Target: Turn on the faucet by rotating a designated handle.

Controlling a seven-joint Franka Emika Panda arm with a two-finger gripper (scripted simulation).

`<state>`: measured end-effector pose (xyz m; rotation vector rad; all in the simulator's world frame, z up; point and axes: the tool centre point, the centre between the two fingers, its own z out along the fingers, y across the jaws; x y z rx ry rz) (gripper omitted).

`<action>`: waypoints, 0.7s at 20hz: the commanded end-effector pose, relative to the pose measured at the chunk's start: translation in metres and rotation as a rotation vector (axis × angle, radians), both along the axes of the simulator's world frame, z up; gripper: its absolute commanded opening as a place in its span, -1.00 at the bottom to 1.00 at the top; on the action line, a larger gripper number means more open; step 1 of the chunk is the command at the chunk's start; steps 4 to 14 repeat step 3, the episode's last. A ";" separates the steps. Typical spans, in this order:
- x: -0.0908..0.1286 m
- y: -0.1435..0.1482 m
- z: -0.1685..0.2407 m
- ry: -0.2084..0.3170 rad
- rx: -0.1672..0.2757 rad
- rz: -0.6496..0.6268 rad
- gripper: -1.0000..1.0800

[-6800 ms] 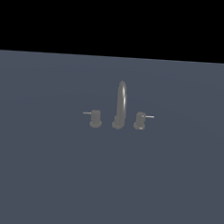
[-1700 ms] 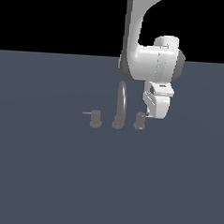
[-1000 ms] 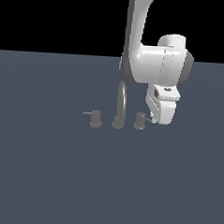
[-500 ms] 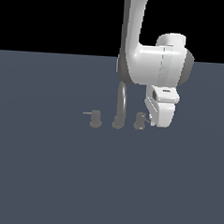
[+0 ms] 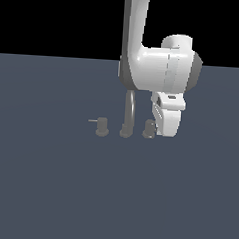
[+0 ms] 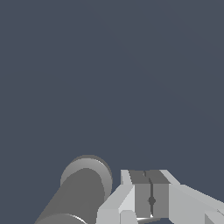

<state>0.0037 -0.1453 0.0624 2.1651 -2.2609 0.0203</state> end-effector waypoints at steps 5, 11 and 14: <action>0.009 0.053 0.001 0.001 0.017 0.052 -1.00; 0.009 0.053 0.001 0.001 0.017 0.052 -1.00; 0.009 0.053 0.001 0.001 0.017 0.052 -1.00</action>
